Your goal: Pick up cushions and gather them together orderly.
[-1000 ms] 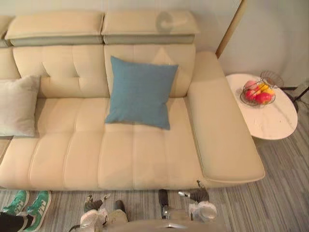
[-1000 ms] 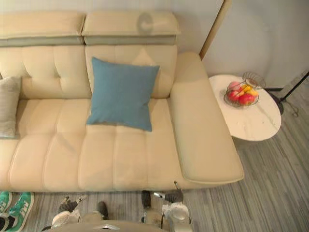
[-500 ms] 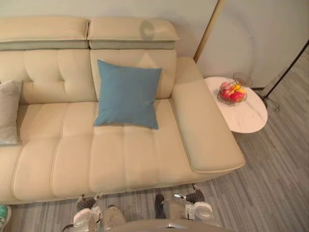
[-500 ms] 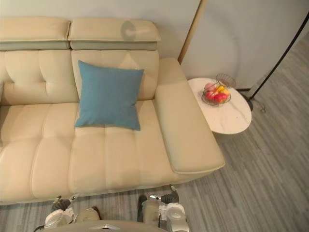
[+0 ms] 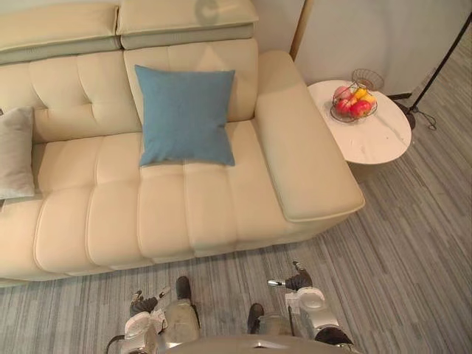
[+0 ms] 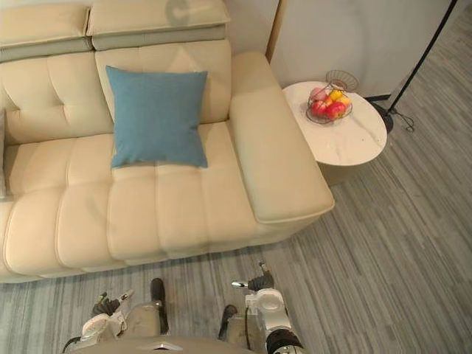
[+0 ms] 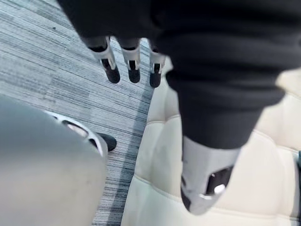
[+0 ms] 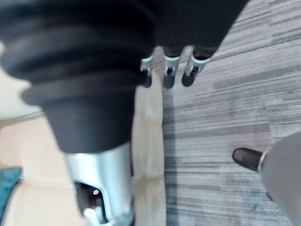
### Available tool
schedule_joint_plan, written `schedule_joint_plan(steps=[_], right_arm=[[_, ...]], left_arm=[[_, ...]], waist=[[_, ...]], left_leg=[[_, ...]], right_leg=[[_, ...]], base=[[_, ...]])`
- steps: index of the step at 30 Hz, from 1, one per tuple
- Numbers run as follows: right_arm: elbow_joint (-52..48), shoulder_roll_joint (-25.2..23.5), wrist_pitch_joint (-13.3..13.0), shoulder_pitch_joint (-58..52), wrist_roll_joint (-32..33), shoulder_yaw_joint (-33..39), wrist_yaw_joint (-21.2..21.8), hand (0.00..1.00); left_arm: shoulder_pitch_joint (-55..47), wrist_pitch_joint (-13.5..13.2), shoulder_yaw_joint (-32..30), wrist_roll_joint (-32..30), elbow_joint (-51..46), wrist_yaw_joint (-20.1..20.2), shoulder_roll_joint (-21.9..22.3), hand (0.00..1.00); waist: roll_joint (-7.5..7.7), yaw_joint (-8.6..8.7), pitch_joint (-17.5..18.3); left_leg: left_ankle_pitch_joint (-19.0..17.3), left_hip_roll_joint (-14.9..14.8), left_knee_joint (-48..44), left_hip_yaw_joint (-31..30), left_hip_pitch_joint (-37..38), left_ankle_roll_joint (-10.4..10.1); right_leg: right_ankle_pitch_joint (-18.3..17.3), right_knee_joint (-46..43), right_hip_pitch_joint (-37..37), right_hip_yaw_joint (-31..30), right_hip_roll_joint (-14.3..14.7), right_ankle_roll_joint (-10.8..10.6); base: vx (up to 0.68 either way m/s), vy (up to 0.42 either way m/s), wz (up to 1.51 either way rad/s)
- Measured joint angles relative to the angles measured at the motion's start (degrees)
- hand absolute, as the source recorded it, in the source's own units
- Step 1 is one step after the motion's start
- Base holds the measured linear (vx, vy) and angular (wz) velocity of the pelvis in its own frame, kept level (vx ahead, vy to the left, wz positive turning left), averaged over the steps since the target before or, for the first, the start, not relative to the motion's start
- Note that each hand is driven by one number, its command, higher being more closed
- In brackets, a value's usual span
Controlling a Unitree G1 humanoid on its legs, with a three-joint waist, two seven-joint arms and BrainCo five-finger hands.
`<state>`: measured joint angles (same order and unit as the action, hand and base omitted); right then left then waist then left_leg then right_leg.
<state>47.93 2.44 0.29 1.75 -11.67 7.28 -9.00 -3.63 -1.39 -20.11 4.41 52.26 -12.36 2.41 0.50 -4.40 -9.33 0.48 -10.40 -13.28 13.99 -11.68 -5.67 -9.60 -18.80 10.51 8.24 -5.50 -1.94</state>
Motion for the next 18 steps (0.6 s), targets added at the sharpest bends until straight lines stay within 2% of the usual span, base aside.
schedule_joint_plan(steps=[1, 2, 4, 6, 7, 8, 9, 11, 12, 14, 16, 18], right_arm=[[-0.92, 0.07, 0.02, -1.46, 0.01, 0.21, 0.01, 0.00], [-2.08, 0.02, 0.02, -2.22, 0.05, 0.23, 0.02, 0.00], [-2.50, -0.81, 0.07, -4.19, 0.09, 1.37, 0.09, 0.00], [-2.43, -2.69, 0.38, -6.19, 0.17, 3.03, 0.12, 0.00], [-2.38, -3.02, 0.73, -6.24, 0.28, 3.85, 0.15, 0.00], [-2.31, -3.48, 0.88, -6.41, 0.41, 4.78, 0.12, 0.00], [-2.14, -4.14, 1.10, -6.94, 0.83, 5.46, 0.10, 0.00], [-1.99, -4.70, 1.20, -7.58, 1.32, 6.77, 0.05, 0.00], [-1.98, -4.72, 1.20, -7.58, 1.41, 7.00, 0.06, 0.00], [-2.06, -4.69, 1.15, -7.71, 2.64, 7.29, 0.08, 0.00], [-2.18, -4.71, 1.12, -7.52, 2.87, 7.37, 0.09, 0.00], [-2.12, -4.62, 1.10, -7.05, 2.92, 7.29, 0.09, 0.00]], left_arm=[[-0.20, 0.02, 0.05, -0.08, 0.00, 0.06, 0.30, 0.00], [-0.34, 0.03, -0.02, -0.11, 0.01, 0.07, 0.58, 0.00], [-0.56, 0.04, -0.63, -0.11, -0.05, 0.14, 0.98, 0.00], [-1.43, 0.05, -2.03, -0.10, -0.48, 0.17, 0.78, 0.00], [-1.63, 0.05, -2.42, -0.10, -0.63, 0.14, 0.72, 0.00], [-1.69, 0.06, -2.45, -0.12, -0.63, 0.21, 0.60, 0.00], [-1.70, 0.09, -2.57, -0.13, -0.63, 0.22, 0.42, 0.00], [-1.57, 0.14, -2.93, -0.23, -0.34, 0.29, 0.26, 0.00], [-1.54, 0.14, -2.96, -0.24, -0.22, 0.30, 0.26, 0.00], [-1.36, 0.16, -3.19, -1.54, 0.33, 0.53, 0.30, 0.00], [-1.07, 0.18, -3.51, -2.46, 1.01, 0.72, 0.35, 0.00], [-0.85, 0.28, -3.54, -3.11, 1.73, 0.78, 0.38, 0.00]], waist=[[-0.26, 0.17, 0.14], [-0.55, 0.22, 0.28], [-0.81, 0.80, 0.43], [-0.07, 1.58, 1.08], [0.96, 1.88, 1.71], [0.95, 2.03, 1.85], [1.63, 2.20, 2.55], [1.52, 2.36, 2.70], [2.15, 2.48, 3.10], [1.97, 2.60, 3.31], [1.57, 2.60, 3.28], [1.02, 2.27, 3.34]], left_leg=[[-4.83, 0.66, -4.07, -0.16, 0.97, -0.17], [-7.50, 0.99, -5.60, -0.68, 1.67, -0.25], [-10.49, 1.78, -7.46, -0.60, 1.81, -0.17], [-11.25, 3.41, -6.03, 0.74, 2.26, 0.59], [-11.30, 4.18, -4.60, 0.91, 2.80, 0.69], [-11.30, 4.59, -3.96, 1.03, 2.92, 0.69], [-11.29, 4.98, -3.52, 1.27, 2.82, 0.72], [-11.32, 4.97, -3.57, 1.90, 2.90, 0.82], [-11.34, 4.92, -3.64, 1.92, 3.06, 0.88], [-11.53, 4.02, -4.36, 4.52, 3.94, 1.26], [-12.31, 2.53, -5.72, 7.19, 4.15, 1.40], [-12.83, -0.14, -6.69, 12.35, 5.26, 1.91]], right_leg=[[0.46, -0.42, 0.59, -1.52, -0.40, -0.49], [0.80, -0.52, 0.92, -2.27, -0.40, -0.91], [1.73, -0.52, 1.19, -4.47, -0.44, -1.97], [3.42, 1.70, 1.26, -5.78, -1.49, -2.60], [4.55, 3.68, 0.94, -5.99, -1.90, -1.65], [5.51, 5.36, 0.61, -5.95, -2.11, -1.37], [7.26, 7.51, 0.33, -6.07, -2.22, -1.23], [9.31, 10.15, -0.19, -6.66, -1.97, -1.22], [9.57, 10.64, -0.46, -6.97, -1.80, -1.30], [11.57, 11.46, -0.53, -9.37, -0.49, -2.34], [12.92, 11.91, -0.06, -10.77, 0.88, -2.40], [16.64, 12.85, 1.74, -10.41, 3.26, -0.78]], base=[[-0.10, 0.132, -0.44], [-0.09, 0.170, -0.51], [-0.14, 0.205, -0.47], [-0.13, 0.182, -0.40], [-0.06, 0.183, -0.37], [-0.05, 0.165, -0.38], [-0.03, 0.115, -0.37], [0.01, 0.069, -0.36], [0.03, 0.038, -0.33], [0.07, 0.029, -0.57], [0.09, 0.011, -0.98], [0.06, -0.009, -1.44]])
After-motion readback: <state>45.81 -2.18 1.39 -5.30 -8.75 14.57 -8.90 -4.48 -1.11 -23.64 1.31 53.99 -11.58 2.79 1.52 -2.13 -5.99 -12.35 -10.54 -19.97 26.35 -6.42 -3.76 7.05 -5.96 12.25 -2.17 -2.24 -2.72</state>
